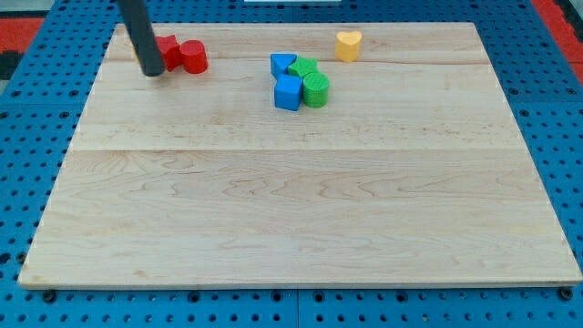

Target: Move the group of blocks towards top

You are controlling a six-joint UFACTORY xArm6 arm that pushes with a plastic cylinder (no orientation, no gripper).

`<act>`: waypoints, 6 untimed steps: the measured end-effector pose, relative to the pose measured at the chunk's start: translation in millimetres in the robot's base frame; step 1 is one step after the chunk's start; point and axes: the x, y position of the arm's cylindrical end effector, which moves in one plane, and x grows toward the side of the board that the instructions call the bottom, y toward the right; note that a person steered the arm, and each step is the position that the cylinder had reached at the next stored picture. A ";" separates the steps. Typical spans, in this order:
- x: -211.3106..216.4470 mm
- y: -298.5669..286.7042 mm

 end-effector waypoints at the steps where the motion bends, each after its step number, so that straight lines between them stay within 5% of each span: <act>1: 2.4 43.5; 3: -10.4 85.4; 4: 6.8 67.8; 6: -45.1 26.4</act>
